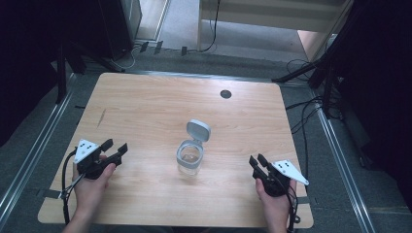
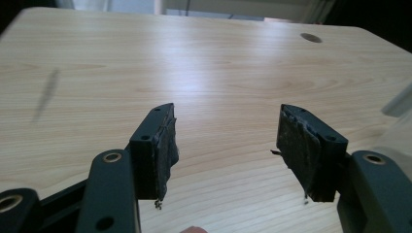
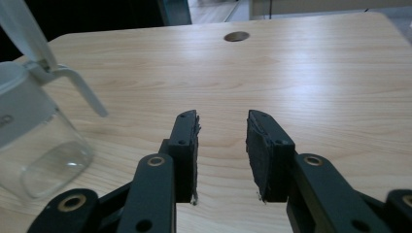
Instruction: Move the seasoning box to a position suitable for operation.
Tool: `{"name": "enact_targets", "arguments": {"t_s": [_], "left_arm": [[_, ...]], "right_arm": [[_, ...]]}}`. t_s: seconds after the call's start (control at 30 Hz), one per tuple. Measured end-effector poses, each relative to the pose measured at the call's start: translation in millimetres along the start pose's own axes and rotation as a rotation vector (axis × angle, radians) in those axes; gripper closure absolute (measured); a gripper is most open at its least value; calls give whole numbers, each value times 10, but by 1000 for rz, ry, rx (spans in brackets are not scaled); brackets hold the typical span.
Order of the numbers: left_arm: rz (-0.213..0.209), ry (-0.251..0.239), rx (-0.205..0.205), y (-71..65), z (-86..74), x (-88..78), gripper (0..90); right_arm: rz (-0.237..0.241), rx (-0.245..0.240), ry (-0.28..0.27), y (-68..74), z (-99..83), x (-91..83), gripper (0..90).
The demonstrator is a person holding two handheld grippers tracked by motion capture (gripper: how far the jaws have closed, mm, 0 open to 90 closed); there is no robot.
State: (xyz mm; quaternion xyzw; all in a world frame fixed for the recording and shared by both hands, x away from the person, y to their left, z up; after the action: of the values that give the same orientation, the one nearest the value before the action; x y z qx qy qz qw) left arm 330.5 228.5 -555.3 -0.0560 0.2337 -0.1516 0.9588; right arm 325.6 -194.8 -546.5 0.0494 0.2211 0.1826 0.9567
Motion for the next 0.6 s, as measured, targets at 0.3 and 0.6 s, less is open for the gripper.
{"name": "enact_targets", "arguments": {"t_s": [0.3,0.6], "left_arm": [[-83,21,10,-475,95,272,503],[-224,80,81,-991,7,476,730]], "right_arm": [[84,-19,-3,546,137,219,783],[171,-62,37,988,30,428,900]]}}
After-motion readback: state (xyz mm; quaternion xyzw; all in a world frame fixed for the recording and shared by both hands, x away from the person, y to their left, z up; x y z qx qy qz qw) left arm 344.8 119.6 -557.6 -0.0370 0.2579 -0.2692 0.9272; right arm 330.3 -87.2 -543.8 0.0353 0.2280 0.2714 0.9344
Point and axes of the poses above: each handheld gripper's, and its own axes: x roughly forward along the jaws, z roughly out of its top, y roughly to its left, the point moved 10 cm from there along x, roughly forward along the jaws, and after that the axes turned 2 degrees about y, right-handed, at the moved point
